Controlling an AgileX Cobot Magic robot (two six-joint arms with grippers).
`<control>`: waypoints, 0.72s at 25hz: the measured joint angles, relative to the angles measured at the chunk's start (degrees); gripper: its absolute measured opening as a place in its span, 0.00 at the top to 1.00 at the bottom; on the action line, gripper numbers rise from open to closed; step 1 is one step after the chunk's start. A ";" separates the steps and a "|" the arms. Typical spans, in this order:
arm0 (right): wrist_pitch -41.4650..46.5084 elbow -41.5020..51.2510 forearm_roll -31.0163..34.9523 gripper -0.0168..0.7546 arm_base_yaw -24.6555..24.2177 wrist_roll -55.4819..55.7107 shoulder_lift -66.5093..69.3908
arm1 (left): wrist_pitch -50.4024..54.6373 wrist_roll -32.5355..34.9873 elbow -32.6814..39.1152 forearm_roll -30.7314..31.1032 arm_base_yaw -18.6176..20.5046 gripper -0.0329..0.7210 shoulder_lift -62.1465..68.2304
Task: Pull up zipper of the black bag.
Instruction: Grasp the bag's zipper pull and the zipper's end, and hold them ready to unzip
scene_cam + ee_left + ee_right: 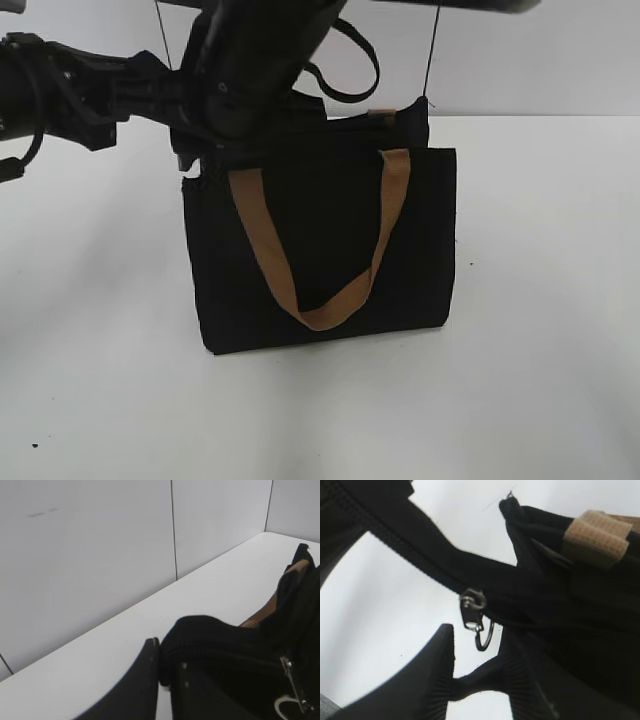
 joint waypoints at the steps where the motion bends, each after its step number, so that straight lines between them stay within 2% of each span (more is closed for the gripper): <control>1: -0.27 0.00 -0.28 0.67 0.00 0.19 0.19 | -0.20 0.00 0.00 0.00 0.00 0.91 0.00; 3: -0.97 0.00 -0.85 0.72 0.00 0.86 0.69 | -0.77 0.00 -0.08 0.00 0.00 0.91 0.00; 7: -1.17 0.00 -2.35 0.95 0.00 1.59 1.02 | -1.17 0.00 -0.07 0.00 0.00 0.91 0.00; 8: -1.11 0.00 -2.46 0.98 0.00 1.59 1.02 | -1.18 -0.05 -0.07 0.00 0.00 0.91 0.00; 11: -0.31 0.00 -2.37 0.99 0.00 1.26 0.85 | -1.18 -0.05 -0.07 0.00 0.00 0.91 0.00; 14: 1.60 0.00 0.81 0.99 0.00 -3.17 -1.03 | -1.18 -1.98 -0.07 1.73 0.00 0.91 0.00; 18: 4.26 0.00 8.04 0.99 -0.75 -13.30 -3.13 | -0.12 -9.46 -0.20 10.94 0.00 0.91 -0.99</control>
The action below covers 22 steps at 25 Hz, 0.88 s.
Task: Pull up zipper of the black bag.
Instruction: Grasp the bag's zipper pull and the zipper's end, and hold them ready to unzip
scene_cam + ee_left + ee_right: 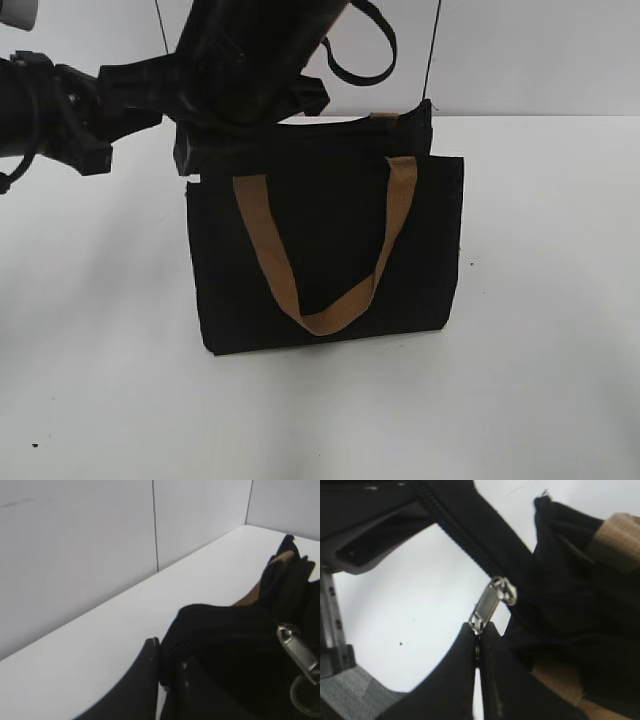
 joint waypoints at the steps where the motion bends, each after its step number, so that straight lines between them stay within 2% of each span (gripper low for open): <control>1: 0.90 0.00 2.56 0.99 -0.61 -2.42 -0.19 | 0.72 -2.81 -0.05 2.66 0.00 0.91 -0.53; 6: 6.52 0.00 13.48 0.99 -4.42 -12.93 -0.19 | 5.92 -17.95 -0.05 17.61 0.00 0.91 -4.04; 10: 10.61 0.00 17.98 0.99 -7.85 -17.26 -0.19 | 5.75 -31.72 -0.05 29.14 -0.14 0.91 -6.16; 15: 14.43 -0.07 21.79 0.99 -11.17 -21.28 0.25 | 3.71 -44.55 -0.05 32.32 -0.18 0.91 -6.42; 22: 16.70 -0.07 22.39 1.00 -13.71 -22.37 1.92 | 5.10 -50.32 -0.05 32.76 0.32 0.91 -6.42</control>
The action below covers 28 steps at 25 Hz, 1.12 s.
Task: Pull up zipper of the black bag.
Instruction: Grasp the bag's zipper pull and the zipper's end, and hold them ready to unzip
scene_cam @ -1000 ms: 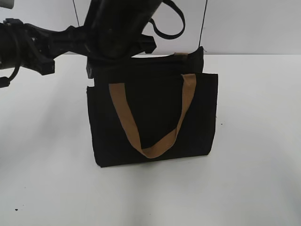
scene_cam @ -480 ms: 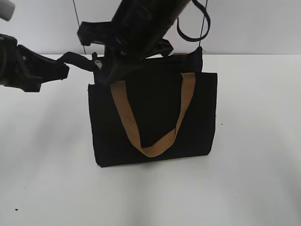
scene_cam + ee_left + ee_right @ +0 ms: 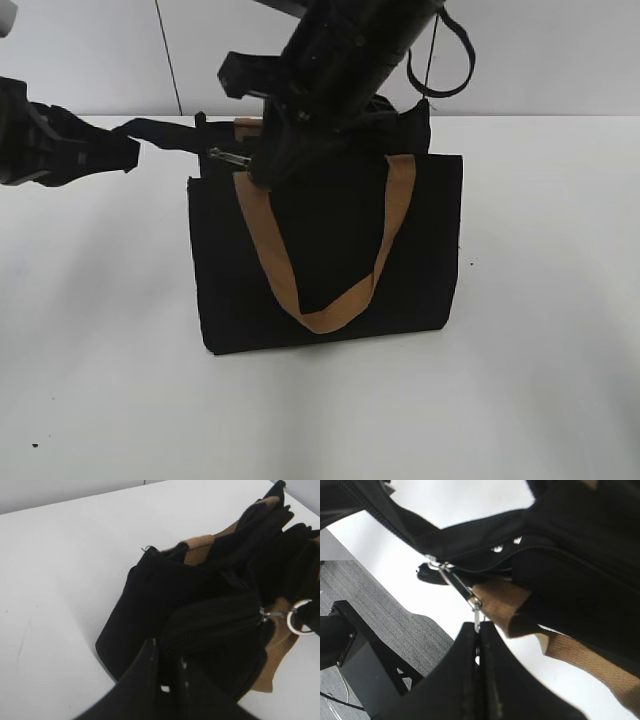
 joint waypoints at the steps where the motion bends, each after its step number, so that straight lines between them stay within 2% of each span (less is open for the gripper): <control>1: 0.08 0.00 0.06 1.00 -0.59 0.00 0.03 | -0.05 -0.18 0.00 0.01 0.38 0.91 0.00; 8: 0.12 0.00 -0.28 1.00 -2.97 -0.07 0.03 | 0.27 -0.82 0.00 0.06 3.12 0.91 0.00; 15: -0.08 0.00 -1.44 1.00 -3.03 -0.21 0.03 | 1.03 -0.87 0.00 0.06 3.64 0.91 0.00; 28: 3.00 -2.83 -16.75 1.00 -4.83 -0.21 -1.23 | 1.66 -0.93 0.00 0.24 3.70 0.91 0.00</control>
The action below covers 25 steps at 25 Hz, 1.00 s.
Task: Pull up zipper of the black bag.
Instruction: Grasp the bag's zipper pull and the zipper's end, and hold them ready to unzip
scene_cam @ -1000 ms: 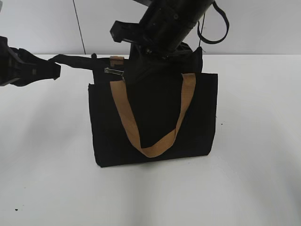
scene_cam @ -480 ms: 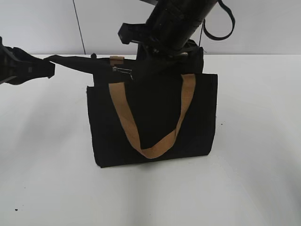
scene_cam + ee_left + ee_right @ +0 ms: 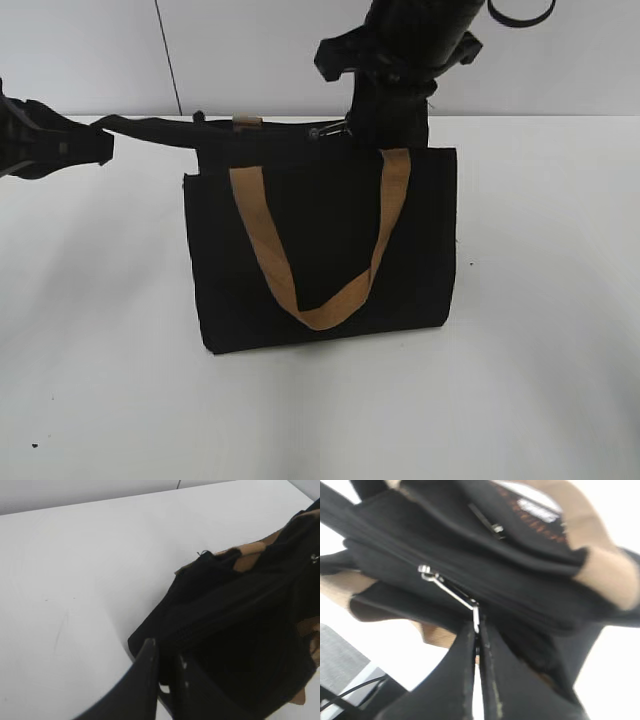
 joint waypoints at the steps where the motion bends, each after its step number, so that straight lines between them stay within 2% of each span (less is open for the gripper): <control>1: 0.15 -0.79 -1.20 1.00 -0.21 0.00 -0.06 | 0.08 0.00 0.00 0.00 0.00 0.91 0.00; 12: 0.75 -2.29 -7.64 1.00 -2.09 -0.14 -0.88 | 0.25 -0.07 0.00 0.00 0.06 0.91 0.00; 25: 0.87 -2.29 -14.30 1.00 -2.10 0.17 -0.88 | 0.56 -0.13 0.00 0.00 0.06 0.91 0.00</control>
